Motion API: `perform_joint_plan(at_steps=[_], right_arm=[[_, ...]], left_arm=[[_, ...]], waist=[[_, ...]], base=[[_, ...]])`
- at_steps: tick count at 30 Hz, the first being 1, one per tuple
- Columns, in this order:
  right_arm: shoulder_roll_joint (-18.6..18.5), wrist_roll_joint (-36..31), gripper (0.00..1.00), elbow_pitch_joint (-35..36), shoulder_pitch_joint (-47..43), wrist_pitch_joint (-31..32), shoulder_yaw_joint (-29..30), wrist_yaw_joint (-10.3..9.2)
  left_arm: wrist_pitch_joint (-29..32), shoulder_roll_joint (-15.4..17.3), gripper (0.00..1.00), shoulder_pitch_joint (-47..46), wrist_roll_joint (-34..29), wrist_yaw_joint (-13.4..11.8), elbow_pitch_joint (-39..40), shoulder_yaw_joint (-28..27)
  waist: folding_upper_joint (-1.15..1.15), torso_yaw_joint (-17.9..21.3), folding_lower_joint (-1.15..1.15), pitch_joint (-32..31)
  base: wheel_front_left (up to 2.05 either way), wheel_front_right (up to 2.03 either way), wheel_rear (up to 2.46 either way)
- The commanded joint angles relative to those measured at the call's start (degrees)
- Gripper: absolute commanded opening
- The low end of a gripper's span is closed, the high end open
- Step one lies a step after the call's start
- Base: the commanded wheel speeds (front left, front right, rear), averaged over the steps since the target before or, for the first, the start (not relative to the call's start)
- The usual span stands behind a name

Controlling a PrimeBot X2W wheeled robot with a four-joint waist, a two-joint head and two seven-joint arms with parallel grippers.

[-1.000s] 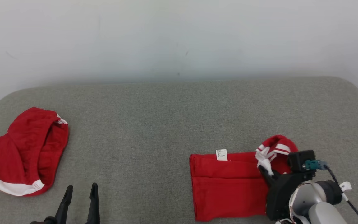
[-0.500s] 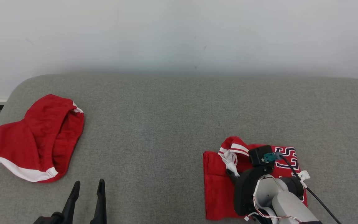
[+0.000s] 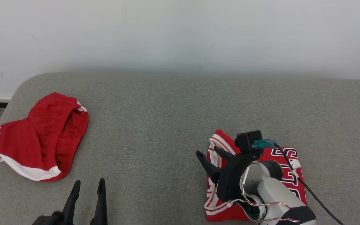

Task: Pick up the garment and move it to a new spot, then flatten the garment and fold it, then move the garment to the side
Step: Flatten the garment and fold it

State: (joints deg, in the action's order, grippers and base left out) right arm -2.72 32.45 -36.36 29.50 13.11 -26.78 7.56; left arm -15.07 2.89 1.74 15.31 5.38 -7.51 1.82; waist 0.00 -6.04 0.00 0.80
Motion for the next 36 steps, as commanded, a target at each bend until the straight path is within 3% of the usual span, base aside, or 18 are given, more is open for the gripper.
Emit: perform_joint_plan(at_steps=[1, 5, 11, 18, 24, 27, 36], right_arm=[[-1.04, 0.56, 1.00, 0.71, 0.66, -1.66, -0.36, -0.12], [-2.82, 1.28, 1.00, 1.87, 0.52, -3.97, 0.00, -0.12], [-9.71, -3.43, 1.00, 5.48, -3.09, -11.38, 3.07, -0.12], [-13.75, -9.42, 1.00, 9.54, -12.77, -22.30, 11.84, -0.12], [-13.75, -13.78, 1.00, 11.50, -18.79, -26.22, 16.22, -0.12], [-14.52, -15.15, 1.00, 13.52, -20.97, -27.31, 15.38, -0.12], [-14.64, -13.81, 1.00, 14.56, -25.39, -28.31, 16.99, -0.12]], left_arm=[[-0.12, 0.01, 1.00, 0.77, 0.50, -0.25, 0.27, -0.45], [-0.12, 0.00, 1.00, 1.31, 0.46, -0.29, 0.49, -0.70], [-0.12, 0.00, 1.00, 2.19, 0.77, -0.58, 0.71, -0.64], [-0.12, 0.01, 1.00, 1.68, 0.05, -0.74, -0.16, -1.73], [-0.12, 0.03, 1.00, 1.66, -1.14, -0.39, -1.03, -2.94], [-0.12, 0.01, 1.00, 1.76, -1.57, -0.34, -1.51, -3.40], [-0.12, 0.00, 1.00, 3.71, -2.54, -0.13, -2.20, -4.61]], waist=[[0.00, 1.05, 0.00, -0.72], [0.00, 2.05, 0.00, -1.37], [0.00, 3.77, 0.00, -2.75], [0.00, 5.60, 0.00, -4.43], [0.00, 7.28, 0.00, -5.54], [0.00, 7.82, 0.00, -6.05], [0.00, 8.37, 0.00, -7.53]], base=[[0.00, 0.00, 0.00], [0.00, 0.00, 0.00], [0.00, 0.00, 0.00], [0.00, 0.00, 0.00], [0.00, 0.00, 0.00], [0.00, 0.00, 0.00], [0.00, 0.00, 0.00]])
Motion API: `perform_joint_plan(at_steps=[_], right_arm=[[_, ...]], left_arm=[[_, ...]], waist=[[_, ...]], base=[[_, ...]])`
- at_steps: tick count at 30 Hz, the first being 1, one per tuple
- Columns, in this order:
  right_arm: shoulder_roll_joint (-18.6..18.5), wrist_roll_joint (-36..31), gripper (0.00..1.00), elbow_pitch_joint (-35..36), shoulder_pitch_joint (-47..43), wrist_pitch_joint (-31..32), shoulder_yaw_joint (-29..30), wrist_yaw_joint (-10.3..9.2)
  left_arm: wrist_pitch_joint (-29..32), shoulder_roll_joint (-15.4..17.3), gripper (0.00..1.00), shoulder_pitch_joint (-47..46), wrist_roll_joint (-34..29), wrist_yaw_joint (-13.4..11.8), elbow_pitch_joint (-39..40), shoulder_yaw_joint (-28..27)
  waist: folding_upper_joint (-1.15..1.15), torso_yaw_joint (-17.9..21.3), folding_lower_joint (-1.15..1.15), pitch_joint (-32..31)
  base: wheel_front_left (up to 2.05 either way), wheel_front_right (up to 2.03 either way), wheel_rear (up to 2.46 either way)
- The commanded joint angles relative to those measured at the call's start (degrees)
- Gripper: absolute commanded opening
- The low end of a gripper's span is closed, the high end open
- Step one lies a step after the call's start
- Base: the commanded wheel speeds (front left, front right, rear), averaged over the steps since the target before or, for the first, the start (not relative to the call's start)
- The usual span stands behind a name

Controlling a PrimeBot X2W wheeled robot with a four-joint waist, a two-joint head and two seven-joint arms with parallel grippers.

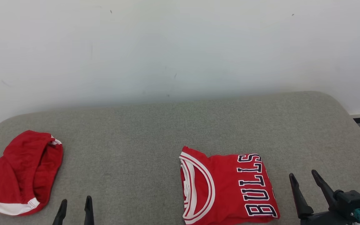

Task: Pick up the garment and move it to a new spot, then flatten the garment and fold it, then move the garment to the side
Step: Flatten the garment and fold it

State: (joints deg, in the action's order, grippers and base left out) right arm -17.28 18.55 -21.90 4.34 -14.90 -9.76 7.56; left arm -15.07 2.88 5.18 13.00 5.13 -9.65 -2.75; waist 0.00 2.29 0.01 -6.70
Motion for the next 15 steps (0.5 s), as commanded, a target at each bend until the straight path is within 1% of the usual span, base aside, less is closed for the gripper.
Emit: perform_joint_plan(at_steps=[1, 15], right_arm=[[0.19, 0.36, 1.00, 0.26, -0.62, -0.27, 0.19, -0.12], [0.66, 0.95, 1.00, 1.21, 0.49, -0.31, -0.66, -0.12]], left_arm=[[-0.12, 0.03, 1.00, 0.66, -0.38, 0.21, -0.09, -0.35], [-0.12, 0.02, 1.00, 2.53, -0.27, 0.25, -0.82, -1.04]], waist=[[0.00, 0.11, -0.01, -0.24], [0.00, -0.59, -0.01, -0.08]], base=[[0.00, 0.00, 0.00], [0.00, 0.00, 0.00]])
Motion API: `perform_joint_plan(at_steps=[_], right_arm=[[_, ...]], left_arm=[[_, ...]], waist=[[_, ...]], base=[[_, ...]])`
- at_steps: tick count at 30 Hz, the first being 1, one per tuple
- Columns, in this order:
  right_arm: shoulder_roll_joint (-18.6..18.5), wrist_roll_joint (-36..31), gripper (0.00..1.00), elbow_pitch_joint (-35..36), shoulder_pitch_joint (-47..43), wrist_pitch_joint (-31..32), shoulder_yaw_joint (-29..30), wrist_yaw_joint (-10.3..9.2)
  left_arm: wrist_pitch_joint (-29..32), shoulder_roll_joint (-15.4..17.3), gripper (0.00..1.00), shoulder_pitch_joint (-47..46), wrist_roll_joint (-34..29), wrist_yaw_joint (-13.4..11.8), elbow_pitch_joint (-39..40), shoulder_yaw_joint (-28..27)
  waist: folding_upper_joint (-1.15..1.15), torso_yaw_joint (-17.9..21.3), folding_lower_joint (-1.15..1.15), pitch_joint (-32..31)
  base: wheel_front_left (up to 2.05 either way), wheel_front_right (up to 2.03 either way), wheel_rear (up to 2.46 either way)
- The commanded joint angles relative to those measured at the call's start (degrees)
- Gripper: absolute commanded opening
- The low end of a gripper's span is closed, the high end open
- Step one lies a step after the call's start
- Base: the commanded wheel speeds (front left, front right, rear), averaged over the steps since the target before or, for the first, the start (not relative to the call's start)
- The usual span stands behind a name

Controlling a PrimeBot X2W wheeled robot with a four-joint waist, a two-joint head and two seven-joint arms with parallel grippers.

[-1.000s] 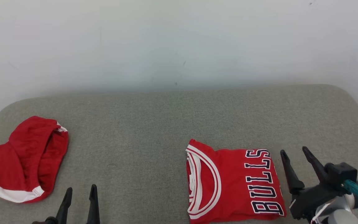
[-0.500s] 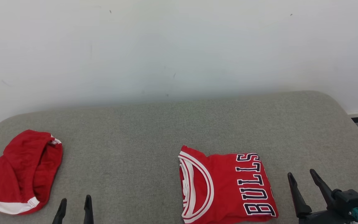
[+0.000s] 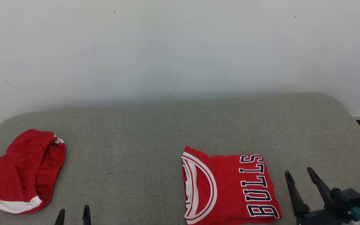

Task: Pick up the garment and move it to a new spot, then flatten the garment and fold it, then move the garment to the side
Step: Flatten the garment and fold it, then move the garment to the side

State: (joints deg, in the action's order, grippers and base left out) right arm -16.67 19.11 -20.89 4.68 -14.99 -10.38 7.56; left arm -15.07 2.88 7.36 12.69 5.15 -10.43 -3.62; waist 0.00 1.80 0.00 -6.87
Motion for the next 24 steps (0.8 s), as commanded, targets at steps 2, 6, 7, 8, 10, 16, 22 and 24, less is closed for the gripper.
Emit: perform_joint_plan(at_steps=[2, 6, 7, 8, 10, 16, 22, 24], right_arm=[[0.18, 0.76, 1.00, 0.23, 0.35, -0.22, -0.01, -0.12], [0.22, 0.90, 1.00, 0.41, 0.76, -0.22, 0.21, -0.12], [0.28, 0.95, 1.00, 0.46, 0.83, -0.22, 0.24, -0.12], [0.32, 0.92, 1.00, 0.43, 0.88, -0.22, 0.22, -0.12], [0.60, 1.22, 1.00, 0.49, 1.02, -0.22, 0.26, -0.12], [1.03, 1.36, 1.00, 0.18, 0.87, -0.22, 0.50, -0.12], [1.46, 1.44, 1.00, -0.01, 0.85, -0.22, 0.51, -0.12], [1.42, 1.62, 1.00, -0.43, 1.09, -0.22, 0.22, -0.12]], left_arm=[[-0.12, 0.02, 1.00, 0.46, 0.27, 0.19, -0.17, -0.26], [-0.12, 0.02, 1.00, 0.21, 0.39, 0.22, -0.18, -0.40], [-0.12, 0.02, 1.00, 0.10, 0.40, 0.23, -0.19, -0.43], [-0.12, 0.02, 1.00, -0.02, 0.40, 0.25, -0.20, -0.48], [-0.12, 0.02, 1.00, -0.21, 0.41, 0.28, -0.22, -0.56], [-0.12, 0.02, 1.00, -0.67, 0.25, 0.26, -0.47, -0.65], [-0.12, 0.02, 1.00, -1.04, -0.23, 0.36, -0.33, -0.45], [-0.12, 0.02, 1.00, -1.11, -0.28, 0.26, -0.16, -0.24]], waist=[[0.00, -0.26, 0.00, 0.21], [0.00, -0.45, 0.00, 0.58], [0.00, -0.47, 0.00, 0.65], [0.00, -0.47, 0.00, 0.72], [0.00, -0.47, 0.00, 0.84], [0.00, -0.55, 0.00, 0.92], [0.00, -0.74, 0.00, 1.06], [0.00, -0.87, 0.00, 1.16]], base=[[0.00, 0.00, 0.00], [0.00, 0.00, 0.00], [0.00, 0.00, 0.00], [0.00, 0.00, 0.00], [0.00, 0.00, 0.00], [0.00, 0.00, 0.00], [0.00, 0.00, 0.00], [0.00, 0.00, 0.00]])
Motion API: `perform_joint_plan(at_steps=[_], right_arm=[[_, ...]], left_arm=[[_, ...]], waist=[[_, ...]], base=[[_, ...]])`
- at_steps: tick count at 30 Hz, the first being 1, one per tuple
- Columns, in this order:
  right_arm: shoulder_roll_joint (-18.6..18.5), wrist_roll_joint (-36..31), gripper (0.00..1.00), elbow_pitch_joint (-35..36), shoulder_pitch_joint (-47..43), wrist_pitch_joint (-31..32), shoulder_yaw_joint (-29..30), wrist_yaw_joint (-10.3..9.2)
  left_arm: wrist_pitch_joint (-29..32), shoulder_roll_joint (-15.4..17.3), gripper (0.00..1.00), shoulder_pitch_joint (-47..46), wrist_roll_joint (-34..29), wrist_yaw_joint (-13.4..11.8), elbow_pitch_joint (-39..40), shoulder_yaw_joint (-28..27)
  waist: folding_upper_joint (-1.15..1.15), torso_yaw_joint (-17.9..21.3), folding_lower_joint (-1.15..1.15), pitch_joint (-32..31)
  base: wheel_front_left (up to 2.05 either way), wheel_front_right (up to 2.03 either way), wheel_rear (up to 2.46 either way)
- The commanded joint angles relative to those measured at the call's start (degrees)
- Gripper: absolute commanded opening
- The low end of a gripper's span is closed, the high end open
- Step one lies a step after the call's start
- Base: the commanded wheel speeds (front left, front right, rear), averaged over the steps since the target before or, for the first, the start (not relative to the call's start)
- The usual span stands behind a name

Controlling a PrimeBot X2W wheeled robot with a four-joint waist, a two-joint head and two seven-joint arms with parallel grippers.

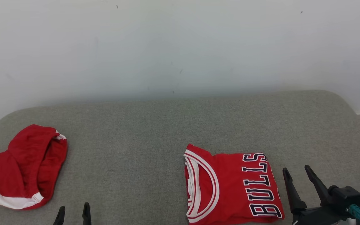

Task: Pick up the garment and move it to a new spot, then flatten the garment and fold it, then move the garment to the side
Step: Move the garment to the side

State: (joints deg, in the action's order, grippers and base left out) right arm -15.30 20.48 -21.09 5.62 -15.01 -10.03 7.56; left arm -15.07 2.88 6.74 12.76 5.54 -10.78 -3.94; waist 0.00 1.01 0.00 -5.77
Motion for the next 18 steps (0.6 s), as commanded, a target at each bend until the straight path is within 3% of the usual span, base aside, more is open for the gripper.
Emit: perform_joint_plan(at_steps=[1, 5, 12, 18], right_arm=[[-0.02, 0.72, 1.00, -0.82, 0.52, -0.12, -0.43, -0.12], [-0.75, 3.50, 1.00, -4.83, 3.63, 5.34, -0.32, -0.12], [-1.30, 5.85, 1.00, -12.94, 10.46, 23.47, 0.18, -0.12], [-0.53, 4.02, 1.00, -17.77, 13.17, 30.65, 3.68, -0.12]], left_arm=[[-0.12, 0.02, 1.00, -0.50, -0.37, -0.20, 0.26, 0.19], [-0.12, 0.01, 1.00, -0.72, -0.58, -0.35, 0.56, 0.82], [-0.12, 0.04, 1.00, -1.52, -0.24, -0.55, 0.94, 2.37], [-0.11, 0.03, 1.00, -1.99, -0.19, -0.38, 0.99, 3.10]], waist=[[0.00, -0.15, 0.00, 0.12], [0.00, -0.57, 0.00, 0.69], [0.00, -3.36, 0.00, 2.98], [0.00, -6.16, 0.00, 4.46]], base=[[0.00, 0.00, 0.00], [0.00, 0.00, 0.00], [0.00, 0.00, 0.00], [0.00, 0.00, 0.00]])
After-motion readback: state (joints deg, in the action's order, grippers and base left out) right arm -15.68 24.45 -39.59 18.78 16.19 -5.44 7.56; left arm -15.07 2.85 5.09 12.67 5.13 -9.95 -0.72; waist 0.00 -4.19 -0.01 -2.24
